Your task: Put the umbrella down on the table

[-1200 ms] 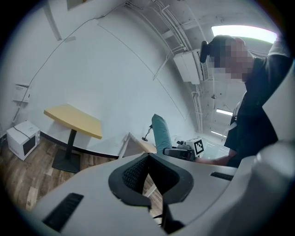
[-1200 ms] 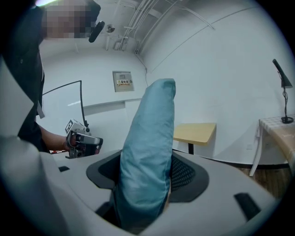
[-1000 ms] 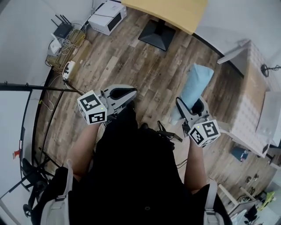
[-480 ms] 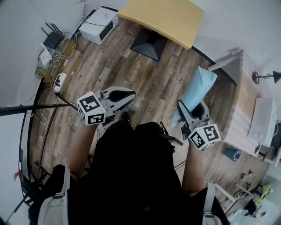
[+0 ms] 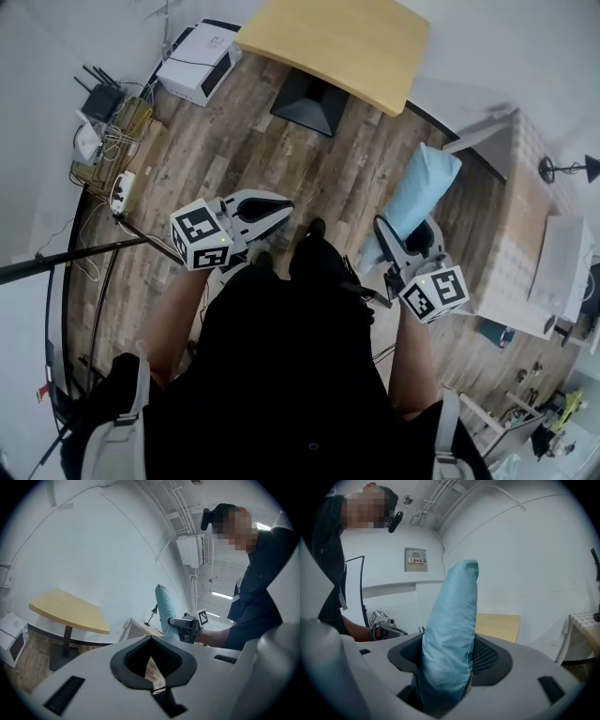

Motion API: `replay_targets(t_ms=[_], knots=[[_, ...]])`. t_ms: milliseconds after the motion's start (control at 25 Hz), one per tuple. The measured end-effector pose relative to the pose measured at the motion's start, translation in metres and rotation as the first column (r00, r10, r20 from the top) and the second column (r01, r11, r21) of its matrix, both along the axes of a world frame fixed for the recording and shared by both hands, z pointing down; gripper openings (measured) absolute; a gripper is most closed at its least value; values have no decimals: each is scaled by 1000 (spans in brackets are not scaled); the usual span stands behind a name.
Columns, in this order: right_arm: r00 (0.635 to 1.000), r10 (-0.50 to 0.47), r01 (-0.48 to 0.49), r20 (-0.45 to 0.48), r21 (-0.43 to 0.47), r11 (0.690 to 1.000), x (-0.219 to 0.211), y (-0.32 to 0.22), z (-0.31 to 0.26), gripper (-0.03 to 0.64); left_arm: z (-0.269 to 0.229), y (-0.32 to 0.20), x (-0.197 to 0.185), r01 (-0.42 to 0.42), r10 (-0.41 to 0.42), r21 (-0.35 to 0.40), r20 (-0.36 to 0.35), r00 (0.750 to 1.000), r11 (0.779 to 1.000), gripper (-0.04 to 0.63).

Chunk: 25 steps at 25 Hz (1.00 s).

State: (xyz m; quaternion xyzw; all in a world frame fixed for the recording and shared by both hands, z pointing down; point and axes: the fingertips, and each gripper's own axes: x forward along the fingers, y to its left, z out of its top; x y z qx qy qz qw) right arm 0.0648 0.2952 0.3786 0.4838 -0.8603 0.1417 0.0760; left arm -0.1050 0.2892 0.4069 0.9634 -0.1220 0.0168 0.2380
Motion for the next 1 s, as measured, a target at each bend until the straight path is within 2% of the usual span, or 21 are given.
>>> replay_targets(t_ms=[280,520,800,1000], knots=[[998,-64,63,20,35,997,42,-74,-1,298,-14,-60,44,48,-50,28,41,998,998,12],[993,-113,111,28,50,993,94,-128,-6,298,-32,-101,90,105,-108,51,61,992,993,12],[986,-155,151,69,59,987,137,-168,-2,298,-36,-135,127,170,-173,50,81,982,984,12],[982,-151,145,112,59,988,150,-186,5,297,-34,-154,147,173,-177,47,104,979,984,12]])
